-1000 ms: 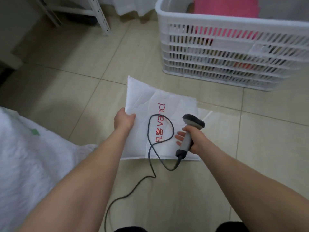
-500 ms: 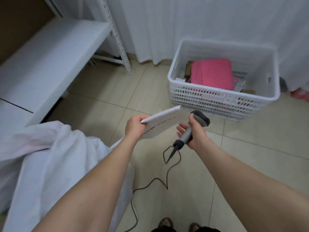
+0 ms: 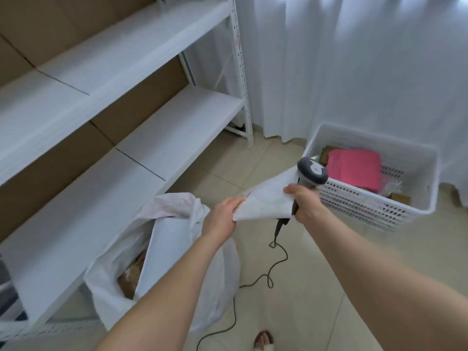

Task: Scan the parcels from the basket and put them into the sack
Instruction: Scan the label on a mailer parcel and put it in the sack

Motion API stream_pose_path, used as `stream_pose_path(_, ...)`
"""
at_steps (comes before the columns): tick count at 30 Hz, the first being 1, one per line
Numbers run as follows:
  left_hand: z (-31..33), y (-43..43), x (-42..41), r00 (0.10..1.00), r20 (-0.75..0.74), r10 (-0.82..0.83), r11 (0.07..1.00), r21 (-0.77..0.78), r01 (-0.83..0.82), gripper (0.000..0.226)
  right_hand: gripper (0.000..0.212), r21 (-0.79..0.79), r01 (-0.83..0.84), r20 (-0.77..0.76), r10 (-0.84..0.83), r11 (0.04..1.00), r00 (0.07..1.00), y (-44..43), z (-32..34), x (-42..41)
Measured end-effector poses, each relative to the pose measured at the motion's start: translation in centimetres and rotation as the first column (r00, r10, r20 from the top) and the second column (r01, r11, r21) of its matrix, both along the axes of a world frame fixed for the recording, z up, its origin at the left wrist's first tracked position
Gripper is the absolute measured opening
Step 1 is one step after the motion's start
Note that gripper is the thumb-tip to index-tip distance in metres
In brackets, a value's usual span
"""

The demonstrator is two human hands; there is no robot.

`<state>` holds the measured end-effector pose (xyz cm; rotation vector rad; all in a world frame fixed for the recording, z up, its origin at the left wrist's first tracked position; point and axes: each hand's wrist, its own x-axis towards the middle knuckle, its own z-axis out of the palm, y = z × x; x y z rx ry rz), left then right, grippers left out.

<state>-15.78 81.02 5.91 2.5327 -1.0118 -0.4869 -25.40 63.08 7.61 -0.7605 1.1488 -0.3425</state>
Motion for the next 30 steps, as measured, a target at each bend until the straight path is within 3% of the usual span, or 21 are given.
stream_pose_path(2,1.2,3.2,-0.2,0.997,0.045,0.058,0.998,-0.037,-0.056,0.061,0.021,-0.038,-0.087,0.071,0.090,0.995,0.993,2.4,2.1,0.8)
stream_pose_path(5,2.7,7.7,-0.2,0.978,0.112,0.175,0.982,-0.085,-0.166,0.060,0.023,-0.078,-0.183,0.168,0.194,0.980,0.967,6.1,4.3,2.3)
stream_pose_path(8,3.3,12.7,0.2,0.966,0.155,0.208,0.978,-0.030,-0.206,0.059,0.023,-0.122,-0.286,0.225,0.307,0.950,0.925,10.3,5.3,4.0)
stream_pose_path(15,1.1,25.2,2.2,0.968,0.189,0.166,0.958,0.200,-0.204,0.073,0.021,-0.202,-0.519,0.079,0.542,0.831,0.837,20.9,3.4,9.5)
stream_pose_path(20,-2.3,32.7,5.0,0.970,0.182,0.158,0.914,0.345,-0.214,0.081,0.027,-0.145,-0.568,-0.003,0.574,0.810,0.819,28.3,-0.8,13.0)
stream_pose_path(24,-3.8,35.2,9.3,0.935,0.338,0.104,0.862,0.439,-0.255,0.081,0.017,-0.003,-0.431,0.036,0.431,0.902,0.902,31.4,-3.9,14.5)
stream_pose_path(27,-5.6,35.1,10.5,0.916,0.401,0.013,0.856,0.469,-0.217,0.072,0.012,0.046,-0.332,-0.046,0.334,0.942,0.941,31.8,-6.8,13.3)
stream_pose_path(30,-8.0,35.5,10.3,0.960,0.280,-0.029,0.745,0.646,-0.166,0.062,0.017,0.089,-0.310,-0.148,0.320,0.947,0.936,31.8,-9.0,11.6)
